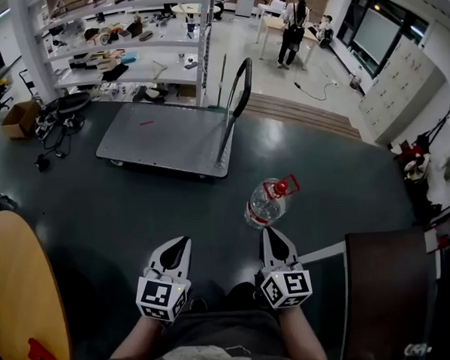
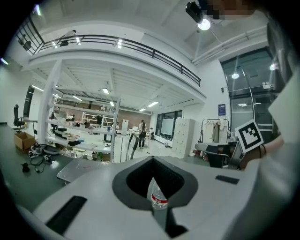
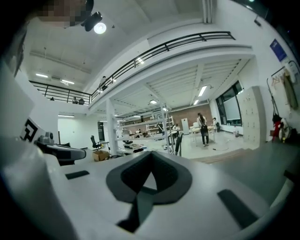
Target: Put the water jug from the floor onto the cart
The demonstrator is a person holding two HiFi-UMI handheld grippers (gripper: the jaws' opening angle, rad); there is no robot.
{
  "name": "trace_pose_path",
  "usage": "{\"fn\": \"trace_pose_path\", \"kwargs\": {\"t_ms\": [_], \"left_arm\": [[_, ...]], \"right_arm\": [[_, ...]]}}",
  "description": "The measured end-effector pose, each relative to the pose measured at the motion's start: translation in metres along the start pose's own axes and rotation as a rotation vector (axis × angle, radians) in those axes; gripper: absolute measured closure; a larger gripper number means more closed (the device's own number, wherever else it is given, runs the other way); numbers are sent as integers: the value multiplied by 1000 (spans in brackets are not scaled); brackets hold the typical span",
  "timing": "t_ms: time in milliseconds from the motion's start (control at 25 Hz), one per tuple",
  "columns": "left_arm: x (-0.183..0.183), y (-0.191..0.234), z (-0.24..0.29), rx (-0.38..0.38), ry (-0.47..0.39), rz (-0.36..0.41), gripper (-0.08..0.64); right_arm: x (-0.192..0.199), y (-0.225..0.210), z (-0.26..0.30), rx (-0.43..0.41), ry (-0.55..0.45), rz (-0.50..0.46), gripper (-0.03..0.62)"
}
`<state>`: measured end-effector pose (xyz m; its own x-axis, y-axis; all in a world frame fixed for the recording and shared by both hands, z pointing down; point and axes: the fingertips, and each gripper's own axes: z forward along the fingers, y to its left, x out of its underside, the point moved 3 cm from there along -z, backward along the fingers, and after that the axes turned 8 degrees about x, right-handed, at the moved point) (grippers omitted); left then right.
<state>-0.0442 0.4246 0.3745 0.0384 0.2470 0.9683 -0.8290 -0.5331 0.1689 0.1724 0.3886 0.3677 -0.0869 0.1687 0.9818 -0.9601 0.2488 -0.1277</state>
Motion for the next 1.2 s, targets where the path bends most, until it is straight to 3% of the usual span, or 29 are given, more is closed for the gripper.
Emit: {"fn": "trace_pose_path", "kwargs": {"t_ms": [280,640,920,1200], "left_arm": [[9,5,46,39,55,-1,554],[3,-12,179,89,118,10,552],[-5,-27,283,79,128,-57,553],[-14,-31,357,83,137,5,554]], "right_arm": [[17,-54,24,88,39,38,603],[29,-173,105,155,100,57,603],[23,-264,165,139,160,5,603],[30,-328,221,165,200,-58,603]]}}
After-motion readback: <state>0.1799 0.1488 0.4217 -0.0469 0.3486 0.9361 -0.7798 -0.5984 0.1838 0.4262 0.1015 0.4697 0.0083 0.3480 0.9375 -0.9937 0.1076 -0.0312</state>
